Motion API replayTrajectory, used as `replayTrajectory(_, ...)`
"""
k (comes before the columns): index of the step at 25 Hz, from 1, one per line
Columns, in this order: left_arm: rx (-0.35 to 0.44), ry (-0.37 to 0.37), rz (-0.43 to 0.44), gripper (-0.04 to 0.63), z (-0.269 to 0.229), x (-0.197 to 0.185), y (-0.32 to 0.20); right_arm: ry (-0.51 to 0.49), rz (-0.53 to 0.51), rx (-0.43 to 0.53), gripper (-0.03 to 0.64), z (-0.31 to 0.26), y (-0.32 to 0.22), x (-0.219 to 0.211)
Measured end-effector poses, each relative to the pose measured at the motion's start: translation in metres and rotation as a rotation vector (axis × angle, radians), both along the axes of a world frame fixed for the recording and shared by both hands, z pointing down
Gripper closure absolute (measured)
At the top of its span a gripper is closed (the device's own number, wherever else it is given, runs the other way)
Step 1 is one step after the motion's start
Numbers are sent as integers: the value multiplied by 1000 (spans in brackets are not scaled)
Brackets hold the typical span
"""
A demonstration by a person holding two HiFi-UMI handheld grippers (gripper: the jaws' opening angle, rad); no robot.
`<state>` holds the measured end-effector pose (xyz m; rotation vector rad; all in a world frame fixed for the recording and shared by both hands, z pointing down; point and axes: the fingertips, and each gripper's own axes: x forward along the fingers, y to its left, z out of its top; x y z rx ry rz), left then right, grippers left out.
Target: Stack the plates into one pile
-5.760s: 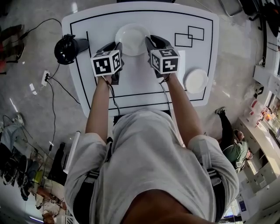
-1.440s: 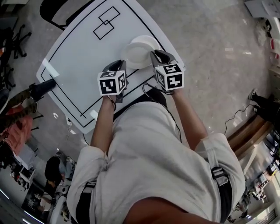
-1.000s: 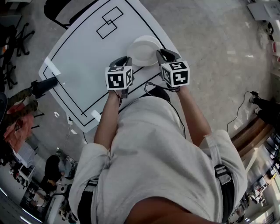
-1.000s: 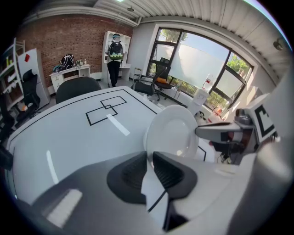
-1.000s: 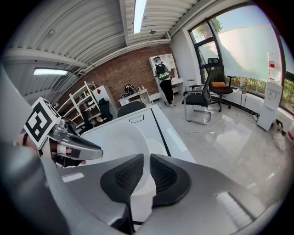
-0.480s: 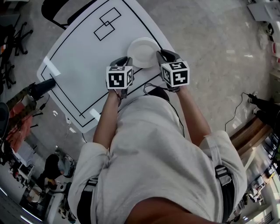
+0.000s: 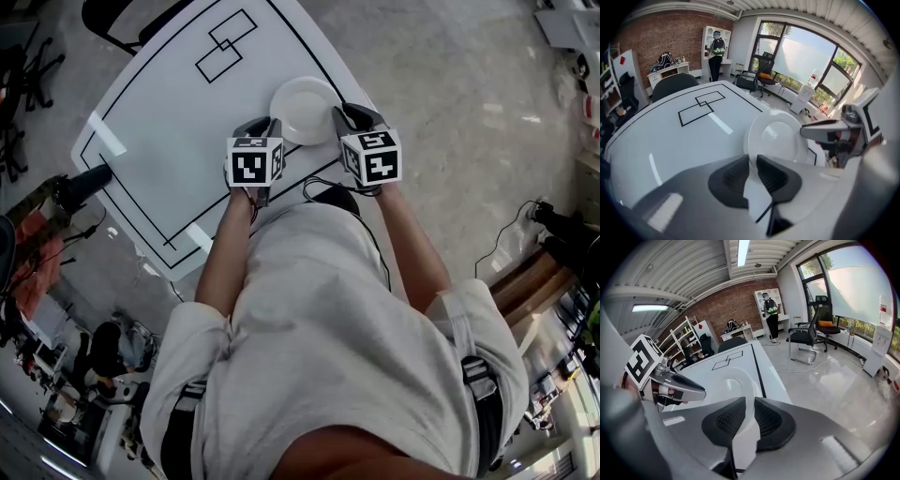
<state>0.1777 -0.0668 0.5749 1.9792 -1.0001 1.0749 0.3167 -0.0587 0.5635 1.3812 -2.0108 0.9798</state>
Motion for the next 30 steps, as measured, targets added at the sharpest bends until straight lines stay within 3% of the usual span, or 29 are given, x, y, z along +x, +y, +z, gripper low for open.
replayTrajectory(15, -12, -4, -31, 546, 10, 0, -6, 28, -49, -23, 555, 12, -6, -2)
replayTrajectory(24, 32, -24, -33, 548, 10, 4, -9, 42, -55, -21, 546, 17, -11, 2)
replayTrajectory(30, 86, -27, -35, 548, 8, 5, -9, 26, -68, -27, 494, 21, -8, -1)
